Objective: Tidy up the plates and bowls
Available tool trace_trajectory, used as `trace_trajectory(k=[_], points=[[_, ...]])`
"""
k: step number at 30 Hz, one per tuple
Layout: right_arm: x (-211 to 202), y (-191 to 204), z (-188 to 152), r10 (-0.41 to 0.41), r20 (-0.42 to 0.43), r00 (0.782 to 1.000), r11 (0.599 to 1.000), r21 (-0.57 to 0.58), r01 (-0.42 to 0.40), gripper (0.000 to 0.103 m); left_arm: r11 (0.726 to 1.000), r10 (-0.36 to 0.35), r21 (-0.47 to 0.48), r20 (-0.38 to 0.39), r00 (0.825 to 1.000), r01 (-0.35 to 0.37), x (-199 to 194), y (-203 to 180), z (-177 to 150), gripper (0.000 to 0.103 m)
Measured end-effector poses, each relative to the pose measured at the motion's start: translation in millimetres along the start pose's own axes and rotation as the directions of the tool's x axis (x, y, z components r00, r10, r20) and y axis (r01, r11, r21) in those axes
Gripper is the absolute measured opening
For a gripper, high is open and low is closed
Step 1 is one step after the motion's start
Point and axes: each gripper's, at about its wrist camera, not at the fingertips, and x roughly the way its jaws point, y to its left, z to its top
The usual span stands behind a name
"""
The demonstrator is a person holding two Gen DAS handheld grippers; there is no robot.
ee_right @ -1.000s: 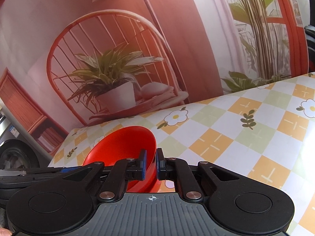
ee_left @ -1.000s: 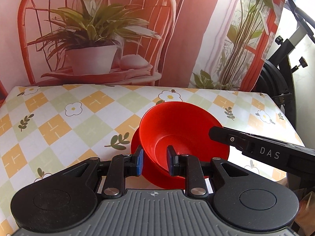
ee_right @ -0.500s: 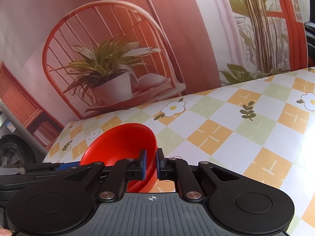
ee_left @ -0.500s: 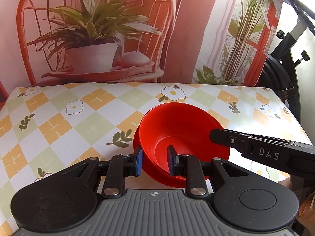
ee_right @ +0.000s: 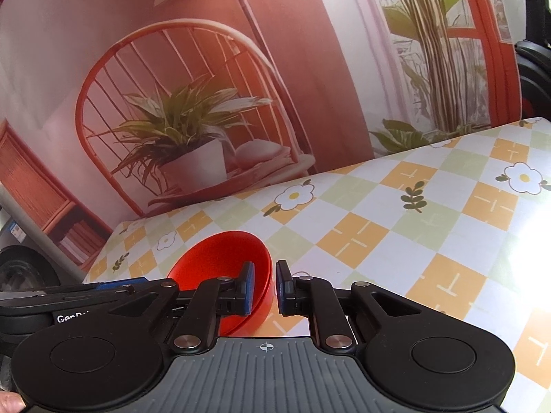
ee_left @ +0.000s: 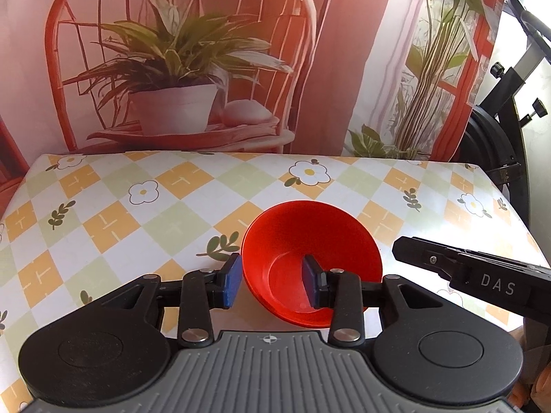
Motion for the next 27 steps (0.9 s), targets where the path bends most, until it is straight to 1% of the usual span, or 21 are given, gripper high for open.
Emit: trace_trajectory(k=[7, 15, 20, 27], points=[[-41.5, -4.2, -1.6, -0.013, 0.060, 0.998, 1.000, 0.028, 0.012, 0.013, 1.000, -0.019, 0.011, 0.031, 0.999, 0.019, -26.5, -18.7, -0.6, 0.040], [-92.5, -17.6, -0.1, -0.054, 0.149, 0.987, 0.997, 0.061, 0.045, 0.013, 0.997, -0.076, 0.023, 0.060, 0.995, 0.074, -57.4, -52.6, -9.7, 0.040], [-127.1, -30.5, -4.8, -0.099, 0.214, 0.972, 0.994, 0.063, 0.087, 0.013, 0.993, -0.109, 0.047, 0.075, 0.991, 0.106, -70.0, -75.5, -17.4, 0.040], [-162.0, -56.0, -17.6, -0.172, 0.260, 0.950, 0.984, 0.083, 0.155, 0.013, 0.983, -0.166, 0.085, 0.071, 0.984, 0.160, -82.9, -108.9, -31.4, 0.040]])
